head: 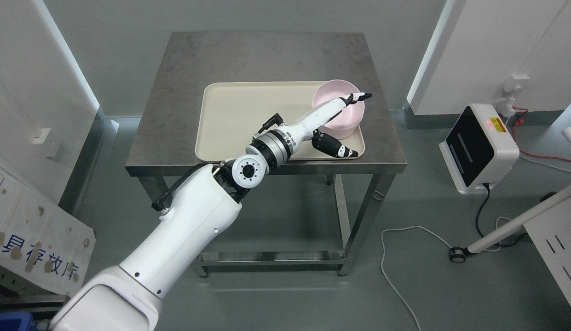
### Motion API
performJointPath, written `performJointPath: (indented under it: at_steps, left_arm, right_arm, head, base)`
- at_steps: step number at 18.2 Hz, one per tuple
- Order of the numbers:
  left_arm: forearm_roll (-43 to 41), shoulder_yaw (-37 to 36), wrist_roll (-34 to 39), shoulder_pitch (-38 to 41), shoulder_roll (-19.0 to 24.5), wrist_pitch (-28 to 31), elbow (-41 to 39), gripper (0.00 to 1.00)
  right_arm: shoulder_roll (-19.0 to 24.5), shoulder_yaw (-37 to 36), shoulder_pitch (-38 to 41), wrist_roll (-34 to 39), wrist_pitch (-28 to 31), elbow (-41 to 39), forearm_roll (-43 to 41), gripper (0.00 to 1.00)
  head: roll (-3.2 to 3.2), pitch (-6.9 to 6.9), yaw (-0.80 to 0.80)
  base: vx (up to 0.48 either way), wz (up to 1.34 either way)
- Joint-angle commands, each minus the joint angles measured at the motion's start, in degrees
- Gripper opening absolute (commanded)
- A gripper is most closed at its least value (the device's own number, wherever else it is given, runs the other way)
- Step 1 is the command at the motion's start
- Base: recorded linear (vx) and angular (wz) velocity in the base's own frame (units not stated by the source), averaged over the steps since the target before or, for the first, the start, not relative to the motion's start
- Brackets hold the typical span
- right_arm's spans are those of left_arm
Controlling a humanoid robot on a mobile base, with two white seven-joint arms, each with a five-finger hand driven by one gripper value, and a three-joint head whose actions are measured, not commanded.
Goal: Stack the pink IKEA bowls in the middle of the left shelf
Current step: 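Grasp the stacked pink bowls at the rim with the left hand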
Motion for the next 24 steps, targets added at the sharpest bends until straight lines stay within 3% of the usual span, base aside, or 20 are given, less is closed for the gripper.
performJointPath:
  at_steps: [1,3,6,13,24]
  left_arm:
    - [-11.2,-5.5,-4.1,-2.8,1.0,10.9,-4.9,0.98]
    - [-11.3,-6.0,-4.4,-6.0,1.0,14.8,-2.3,0.97]
    - [-11.7,-6.1,-4.6,-9.0,1.0,15.1,2.2,0.94]
    - [-14.5,-12.4,-5.3,-9.2,1.0,15.2,2.6,0.67]
    - [-22.4,-17.4,1.3,-9.2,1.0,15.0,7.7,0.64]
  right_arm:
    - [-1.0,-0.5,0.0,0.0,0.0,0.0,0.4,1.0]
    - [-1.0,-0.5,0.0,0.0,0.0,0.0,0.4,1.0]
    - [-1.0,-0.5,0.0,0.0,0.0,0.0,0.4,1.0]
    - [-1.0,-0.5,0.0,0.0,0.0,0.0,0.4,1.0]
    - [-1.0,-0.5,0.0,0.0,0.0,0.0,0.4,1.0]
  head:
    - [0.0,0.0,0.0]
    - [0.0,0.0,0.0]
    - [0.0,0.0,0.0]
    - [0.0,0.0,0.0]
    - [0.0,0.0,0.0]
  base:
    - [0.0,0.0]
    - [0.0,0.0]
    - [0.0,0.0]
    - [0.0,0.0]
    - [0.0,0.0]
